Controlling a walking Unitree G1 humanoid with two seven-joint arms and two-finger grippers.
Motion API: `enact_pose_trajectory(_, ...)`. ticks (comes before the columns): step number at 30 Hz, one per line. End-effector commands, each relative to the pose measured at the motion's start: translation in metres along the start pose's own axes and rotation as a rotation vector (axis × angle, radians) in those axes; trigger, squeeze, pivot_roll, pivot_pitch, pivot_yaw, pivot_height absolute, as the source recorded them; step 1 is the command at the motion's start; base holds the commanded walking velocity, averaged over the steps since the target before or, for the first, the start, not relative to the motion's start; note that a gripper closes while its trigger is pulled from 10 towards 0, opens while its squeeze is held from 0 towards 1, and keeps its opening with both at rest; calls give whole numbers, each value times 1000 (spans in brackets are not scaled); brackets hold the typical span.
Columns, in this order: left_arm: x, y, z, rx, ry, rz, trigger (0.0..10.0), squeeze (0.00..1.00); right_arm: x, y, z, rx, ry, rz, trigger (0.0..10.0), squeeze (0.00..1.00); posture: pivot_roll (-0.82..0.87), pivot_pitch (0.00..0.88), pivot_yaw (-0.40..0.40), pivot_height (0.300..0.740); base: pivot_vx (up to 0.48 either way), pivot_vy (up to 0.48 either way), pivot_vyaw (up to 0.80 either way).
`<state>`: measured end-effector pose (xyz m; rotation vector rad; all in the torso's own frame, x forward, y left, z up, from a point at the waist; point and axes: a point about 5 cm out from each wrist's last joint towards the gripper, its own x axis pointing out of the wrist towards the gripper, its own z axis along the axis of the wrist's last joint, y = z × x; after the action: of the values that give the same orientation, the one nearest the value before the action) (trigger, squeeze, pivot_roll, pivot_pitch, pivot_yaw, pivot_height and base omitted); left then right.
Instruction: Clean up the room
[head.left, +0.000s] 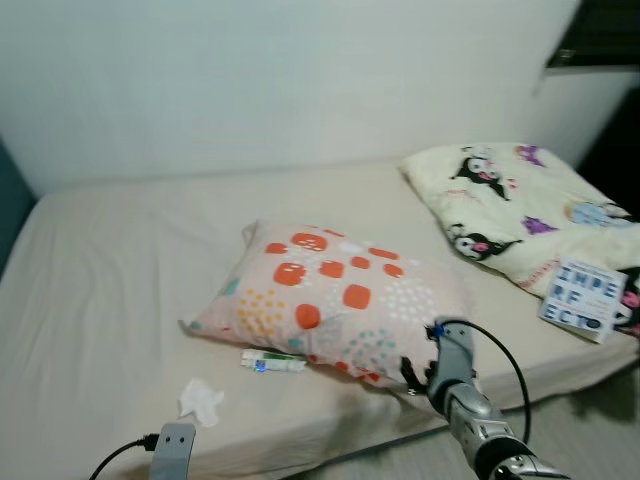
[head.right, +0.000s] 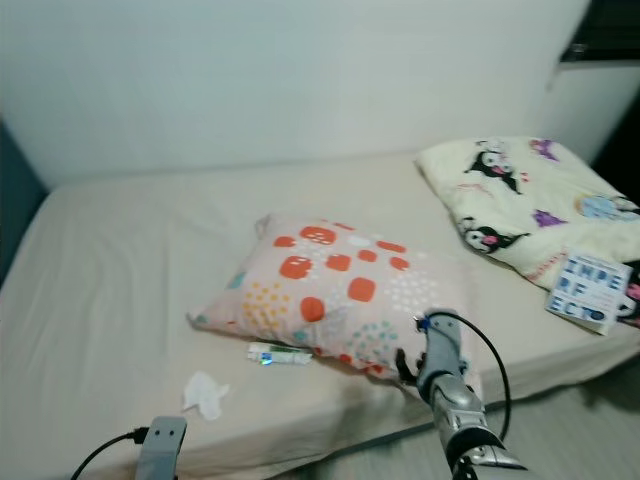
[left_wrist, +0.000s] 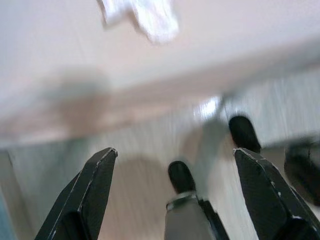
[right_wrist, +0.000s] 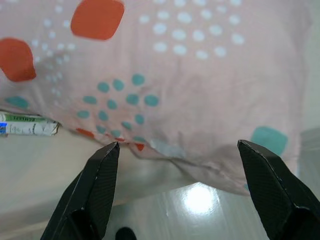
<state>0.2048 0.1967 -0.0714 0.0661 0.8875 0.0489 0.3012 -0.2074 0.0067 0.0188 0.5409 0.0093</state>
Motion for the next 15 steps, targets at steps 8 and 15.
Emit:
enact_pose_trajectory(8, 1, 11, 12, -29, -39, 73, 10000, 0, 5, 24, 16, -4, -70, 144, 10000, 0, -150, 70, -37, 740, 0, -420, 0)
enact_pose_trajectory(15, 3, 14, 28, -65, -87, 114, 10000, 0, 7, 44, 31, -19, -126, 277, 10000, 0, -156, 77, -30, 740, 0, 0, 150)
